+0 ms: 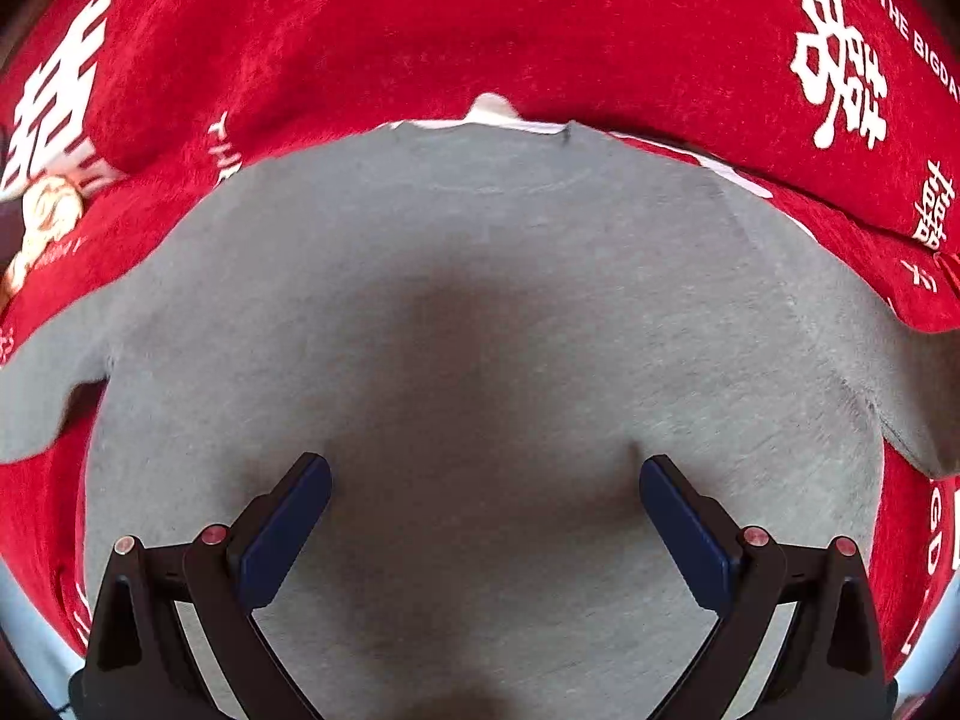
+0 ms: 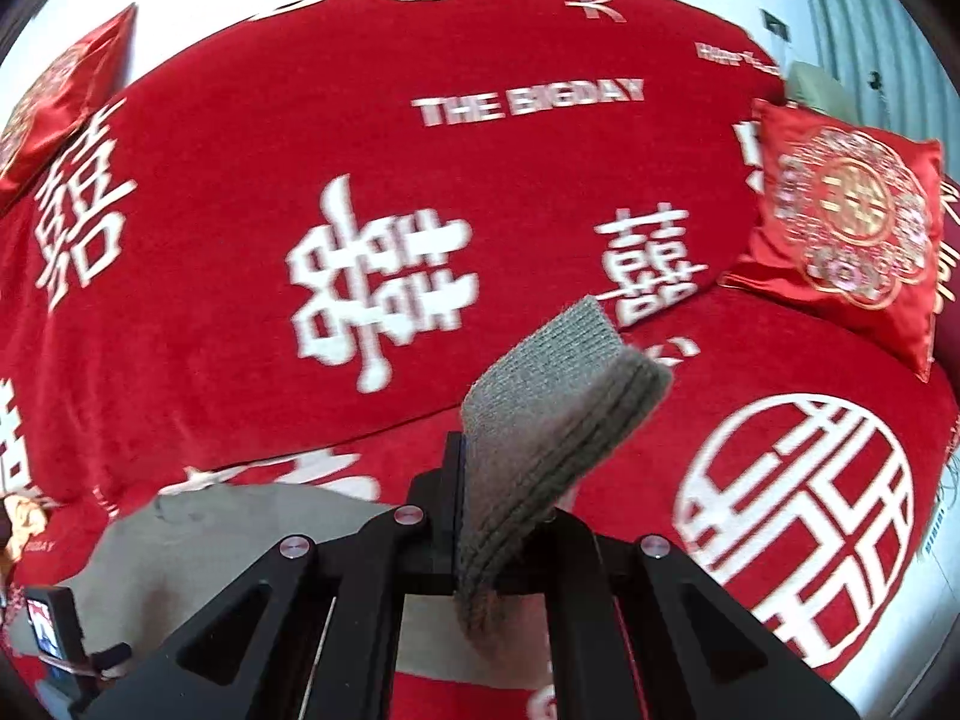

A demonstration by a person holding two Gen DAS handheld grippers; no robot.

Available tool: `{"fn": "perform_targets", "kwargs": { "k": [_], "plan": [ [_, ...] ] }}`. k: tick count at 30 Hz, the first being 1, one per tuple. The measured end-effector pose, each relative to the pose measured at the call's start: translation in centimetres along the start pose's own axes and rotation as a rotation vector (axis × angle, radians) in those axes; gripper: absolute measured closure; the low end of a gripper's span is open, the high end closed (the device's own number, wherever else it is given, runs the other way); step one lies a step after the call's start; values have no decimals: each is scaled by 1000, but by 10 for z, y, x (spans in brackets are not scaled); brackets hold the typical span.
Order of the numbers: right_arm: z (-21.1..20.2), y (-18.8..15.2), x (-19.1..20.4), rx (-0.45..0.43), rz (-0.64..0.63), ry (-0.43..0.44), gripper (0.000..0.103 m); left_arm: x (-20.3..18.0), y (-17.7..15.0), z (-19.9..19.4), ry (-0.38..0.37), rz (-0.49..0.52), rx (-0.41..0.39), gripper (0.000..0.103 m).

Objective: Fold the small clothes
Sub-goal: 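Lift the held sleeve and fold it across the sweater body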

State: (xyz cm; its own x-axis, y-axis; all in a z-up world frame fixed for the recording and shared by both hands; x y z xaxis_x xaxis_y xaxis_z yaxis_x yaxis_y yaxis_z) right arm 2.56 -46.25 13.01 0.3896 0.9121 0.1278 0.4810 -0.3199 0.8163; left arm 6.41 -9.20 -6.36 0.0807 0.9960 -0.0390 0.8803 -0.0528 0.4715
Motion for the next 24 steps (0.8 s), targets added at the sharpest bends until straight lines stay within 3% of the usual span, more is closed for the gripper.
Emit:
{"fn": "perform_targets", "kwargs": {
  "k": [10, 24],
  "plan": [
    [5, -13, 116, 15, -119, 85, 97, 29, -5, -7, -60, -30, 1, 0],
    [28, -59, 260, 56, -263, 142, 97, 90, -14, -15, -60, -84, 2, 0]
  ]
}}
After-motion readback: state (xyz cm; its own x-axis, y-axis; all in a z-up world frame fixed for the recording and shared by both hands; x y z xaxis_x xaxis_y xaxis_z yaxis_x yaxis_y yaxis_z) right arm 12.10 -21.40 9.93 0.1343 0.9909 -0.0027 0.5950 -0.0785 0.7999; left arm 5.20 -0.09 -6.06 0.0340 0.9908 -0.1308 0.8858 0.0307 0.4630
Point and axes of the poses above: each gripper's, at about its wrist camera, not at the fingertips, and z roughly the way its jaws point, x to its left, y to its top, the point moved 7 cm from there along z, roughly the way its jaws point, and after that the axes turned 5 degrees about -x, right-handed, at the moved point
